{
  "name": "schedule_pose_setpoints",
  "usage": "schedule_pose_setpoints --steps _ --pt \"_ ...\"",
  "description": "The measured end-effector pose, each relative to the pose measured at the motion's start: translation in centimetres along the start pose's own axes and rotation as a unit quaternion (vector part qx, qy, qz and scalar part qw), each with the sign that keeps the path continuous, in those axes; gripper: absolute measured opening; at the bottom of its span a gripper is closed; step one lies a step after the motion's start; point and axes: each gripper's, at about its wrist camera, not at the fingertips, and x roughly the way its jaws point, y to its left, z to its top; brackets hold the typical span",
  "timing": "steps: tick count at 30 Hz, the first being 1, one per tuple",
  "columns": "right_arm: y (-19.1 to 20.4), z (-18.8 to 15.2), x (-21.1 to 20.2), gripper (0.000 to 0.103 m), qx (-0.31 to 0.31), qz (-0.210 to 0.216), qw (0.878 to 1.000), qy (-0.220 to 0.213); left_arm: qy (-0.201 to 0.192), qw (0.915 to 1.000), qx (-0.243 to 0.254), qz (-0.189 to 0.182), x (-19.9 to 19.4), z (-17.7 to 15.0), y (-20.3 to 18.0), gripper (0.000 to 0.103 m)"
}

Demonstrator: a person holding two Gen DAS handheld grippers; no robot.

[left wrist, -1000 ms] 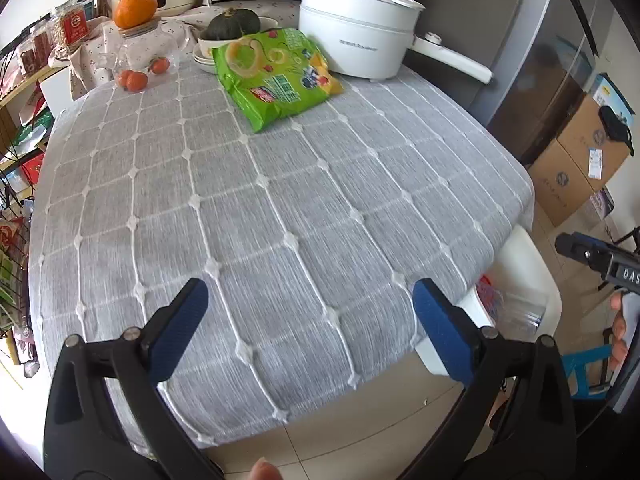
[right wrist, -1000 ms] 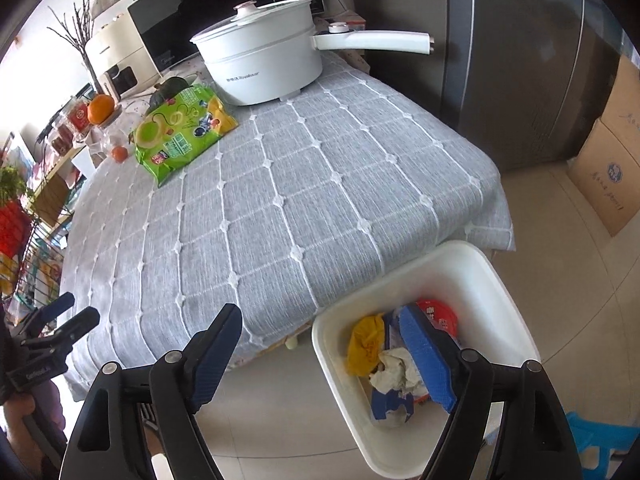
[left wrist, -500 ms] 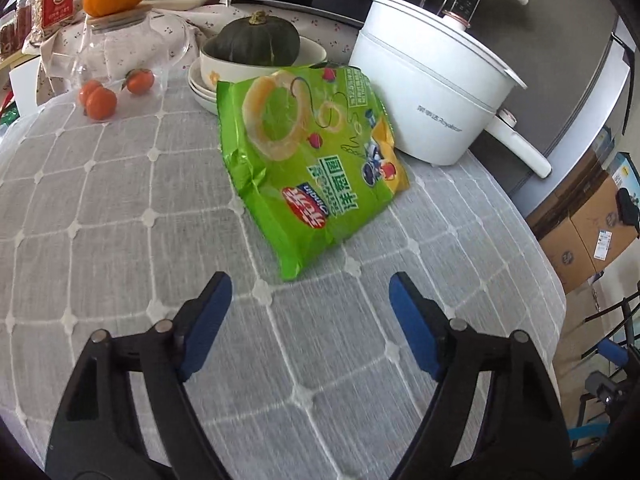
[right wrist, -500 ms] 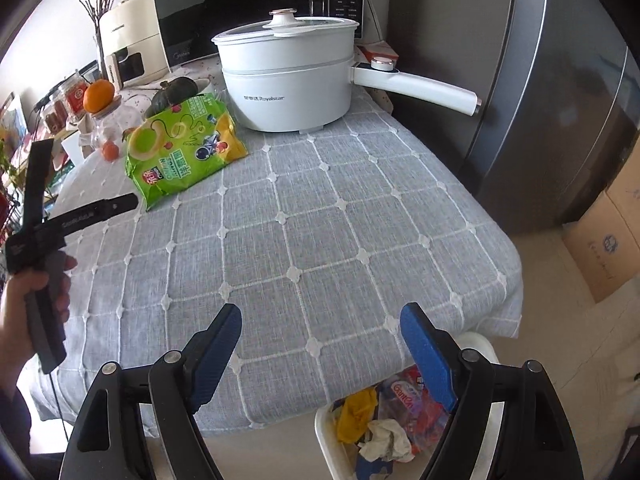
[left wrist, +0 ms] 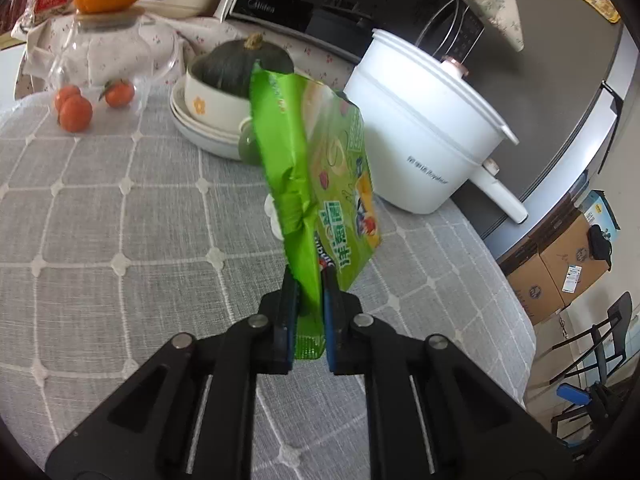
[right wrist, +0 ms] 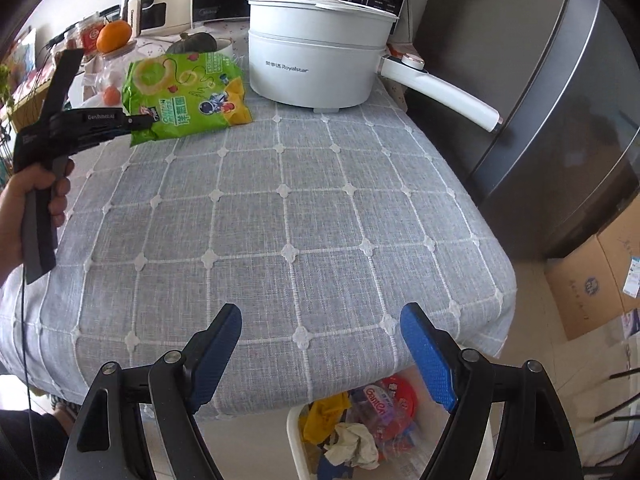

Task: Collect trash
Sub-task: 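Grasp the white tissue ball with the right gripper while the left lifts the green bag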

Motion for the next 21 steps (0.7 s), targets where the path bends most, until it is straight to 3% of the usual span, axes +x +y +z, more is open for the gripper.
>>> schedule_pose_setpoints --steps 7,10,15,21 --pt "2.5 1.1 0.6 0.083 -0.012 0.020 1.000 -0.005 -0.066 0.9954 0.051 0.048 -9.3 1.4 0.6 0.009" --pt "4.2 2.9 1.6 0.083 -0.005 0.031 0.999 -0.006 -0.082 0.9929 0.044 0.075 -12.1 1.7 2.8 0.009" --pt "7.1 8.0 4.0 0.083 0.018 0.065 0.997 -0.027 -0.076 0.9893 0.011 0.124 -13.5 1.2 7.7 0.009" --pt "11.4 14.6 8.7 0.083 0.036 0.114 0.992 -0.037 -0.059 0.9882 -0.013 0.141 -12.9 0.5 11.0 0.009"
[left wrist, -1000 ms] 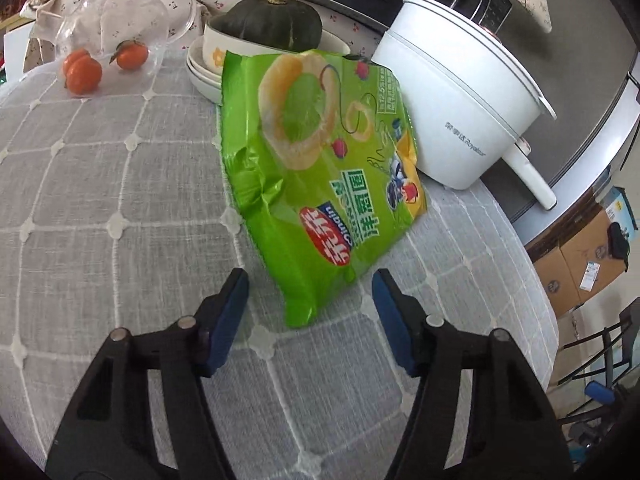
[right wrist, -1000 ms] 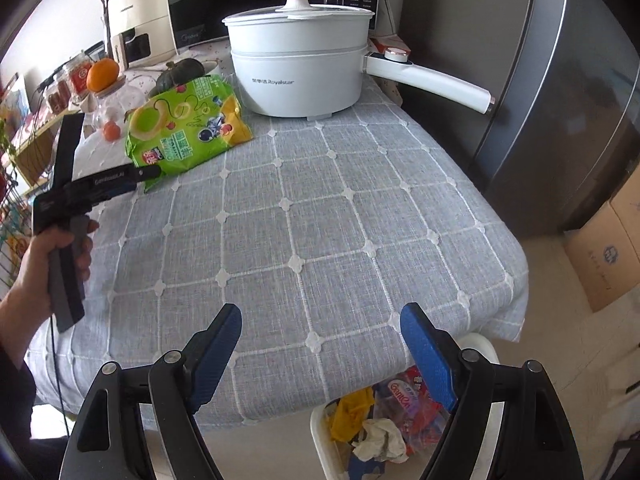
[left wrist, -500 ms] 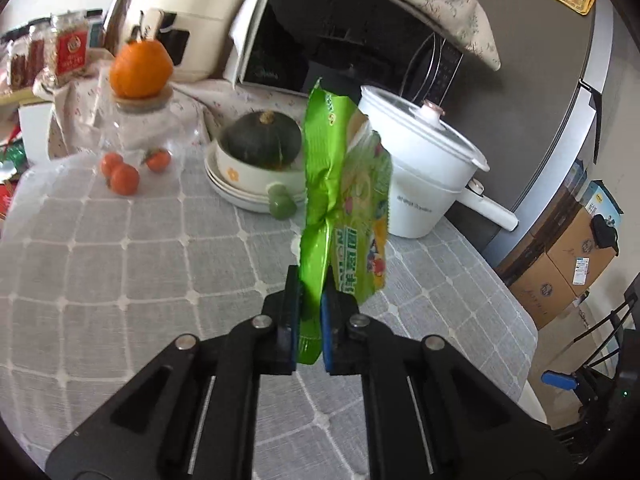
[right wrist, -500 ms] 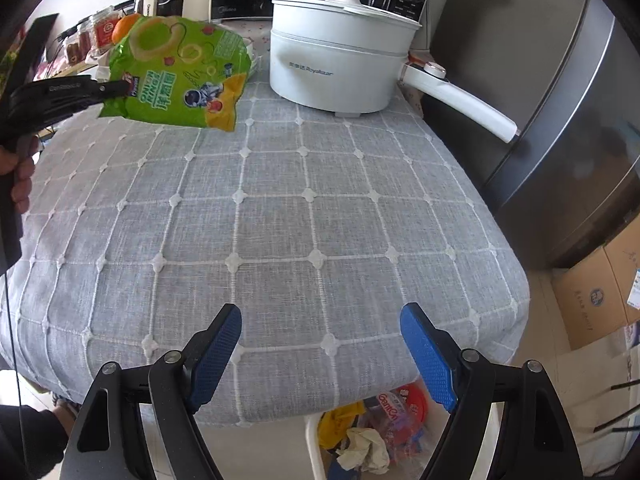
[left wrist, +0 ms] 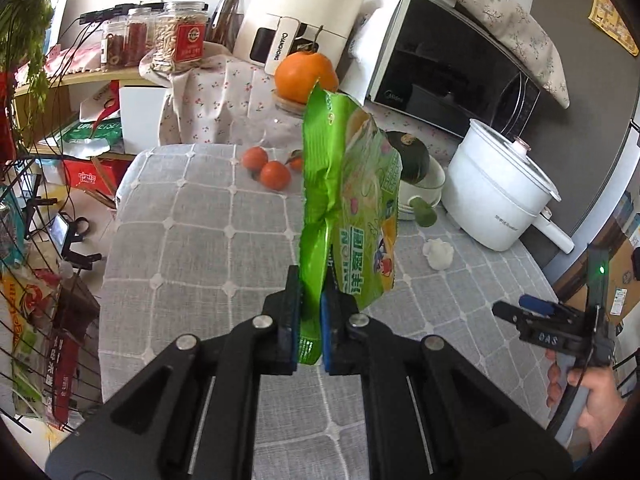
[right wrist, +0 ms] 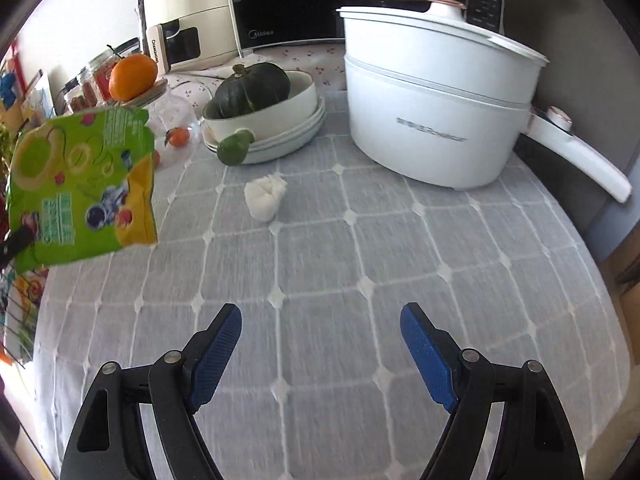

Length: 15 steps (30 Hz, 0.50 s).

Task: Collect trash
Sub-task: 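Grasp the white tissue ball with the right gripper while the left lifts the green bag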

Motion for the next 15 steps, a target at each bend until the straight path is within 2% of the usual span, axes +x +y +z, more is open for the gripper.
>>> schedule_pose_setpoints --steps 3,9,11,13,15 --pt "1.5 2.4 3.2 0.083 -0.003 -0.001 1.000 -0.007 0.006 0.9999 0.008 0.013 0.7 -0.4 0.4 0.009" --pt "3.9 4.5 7.5 0.077 -0.020 0.002 1.000 -0.011 0.018 0.9993 0.013 0.031 1.8 -1.1 0.9 0.009" --pt "4.4 5.0 8.6 0.071 -0.025 0.004 1.000 -0.010 0.023 0.9991 0.013 0.035 2.1 -1.2 1.1 0.009" --pt "4.9 5.4 9.6 0.059 -0.028 0.006 1.000 -0.007 0.026 0.9988 0.013 0.040 2.3 -1.4 1.3 0.009" --pt "5.1 5.7 10.6 0.053 -0.028 0.009 1.000 -0.001 0.027 0.9985 0.014 0.044 2.3 -1.5 1.3 0.009"
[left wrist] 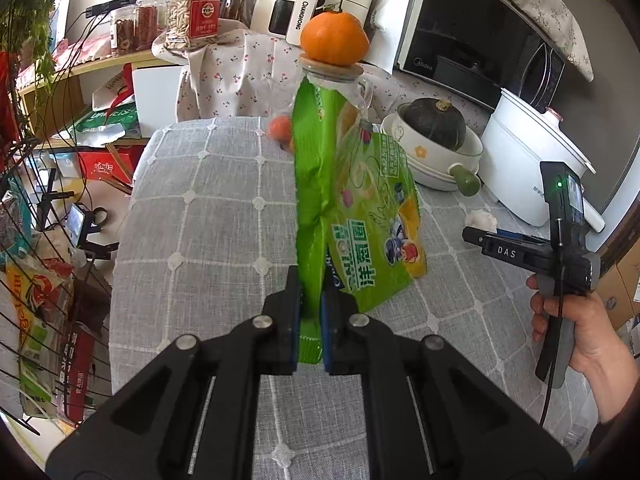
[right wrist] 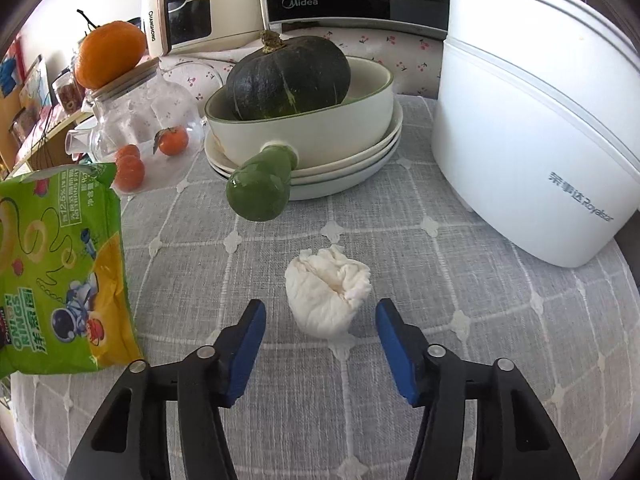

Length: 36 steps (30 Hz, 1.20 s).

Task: Collect trash
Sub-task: 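Grasp the white tissue ball with the right gripper while the left lifts the green bag, then carry the green bag and tissue ball over the bin and open both grippers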

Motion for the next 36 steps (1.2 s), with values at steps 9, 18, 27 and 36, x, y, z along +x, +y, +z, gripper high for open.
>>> schedule_pose_setpoints --steps 9,18,27,36 --pt "-0.9 0.0 -0.9 0.025 0.021 0.014 1.000 -0.005 0.005 1.0000 0.005 0.002 -0.4 -0.4 -0.8 0.009" --pt "-3.7 -3.8 -10.3 0.025 -0.003 -0.009 1.000 -0.019 0.008 0.9988 0.037 -0.032 -3.0 -1.2 -5.9 0.009" --pt "-7.9 -10.4 -21.4 0.025 -0.008 -0.031 0.999 -0.035 0.004 0.9947 0.076 -0.069 -8.6 -3.5 -12.2 0.009" --pt "-11.7 -16.9 -29.8 0.025 0.009 -0.043 0.998 -0.048 0.010 0.9856 0.118 -0.121 -13.7 -8.0 -18.2 0.009"
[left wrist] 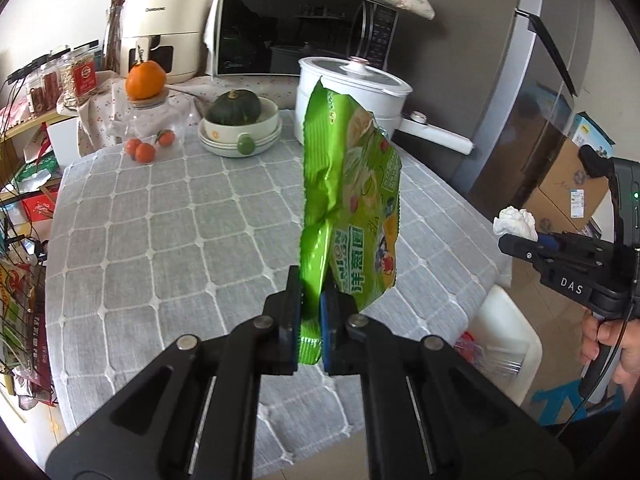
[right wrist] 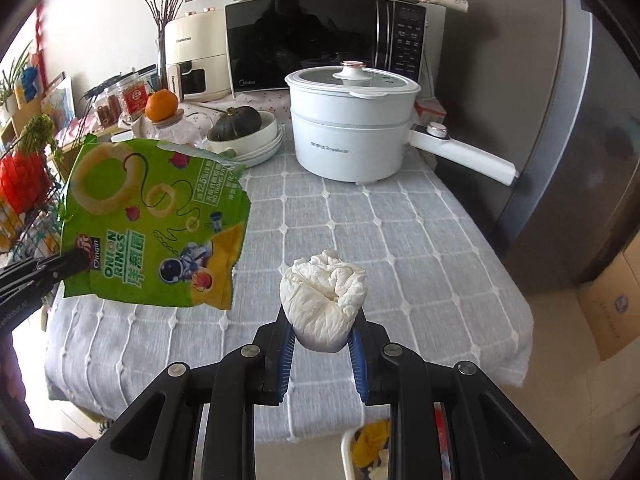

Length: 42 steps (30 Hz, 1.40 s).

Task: Collect trash
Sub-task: 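Carry the green bag and tissue ball over the bin and open both grippers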

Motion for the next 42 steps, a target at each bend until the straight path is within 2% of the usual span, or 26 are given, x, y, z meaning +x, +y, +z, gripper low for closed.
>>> schedule_pose_setpoints --steps 7,13,17,19,22,32,34,36,38,42 --pt "-3.6 -4.1 -4.6 0.025 0.029 -0.002 1.000 -0.002 0.017 0.9979 0.037 -0.050 -1.0 -2.8 -5.5 0.009" --pt "-8.6 -8.6 -6.1 0.025 0.099 0.001 0.995 0.011 0.056 0.9925 0.059 -0.091 0.6 -4.7 -9.2 0.009" --pt "-12.6 -11.1 -6.1 0.025 0.174 -0.020 0.982 0.064 0.078 0.9867 0.094 -0.107 2.2 -5.9 -12.7 0.009" --pt "-14.4 -12.0 -6.3 0.025 0.204 -0.012 0.976 0.073 0.088 0.9830 0.117 -0.111 3.2 -6.7 -14.6 0.009" --pt "-16.4 -12.9 -6.6 0.025 0.223 -0.024 0.971 0.078 0.093 0.9784 0.154 -0.103 4.6 -7.4 -17.1 0.009" --pt "-19.2 -15.0 -6.5 0.026 0.232 -0.047 0.966 0.102 0.116 0.9680 0.196 -0.106 8.9 -9.4 -21.2 0.013" --pt "-19.6 -15.4 -6.3 0.026 0.233 -0.051 0.965 0.109 0.123 0.9672 0.199 -0.100 9.1 -9.3 -21.2 0.028" --pt "-20.0 -15.8 -6.2 0.026 0.236 -0.054 0.963 0.116 0.126 0.9705 0.184 -0.092 8.9 -9.0 -20.9 0.067" --pt "-20.2 -15.9 -5.9 0.026 0.238 -0.054 0.962 0.121 0.117 0.9756 0.163 -0.088 8.2 -8.6 -20.3 0.078" --pt "-19.8 -15.8 -5.0 0.026 0.231 -0.050 0.962 0.134 0.126 0.9793 0.145 -0.065 7.1 -8.5 -18.9 0.085"
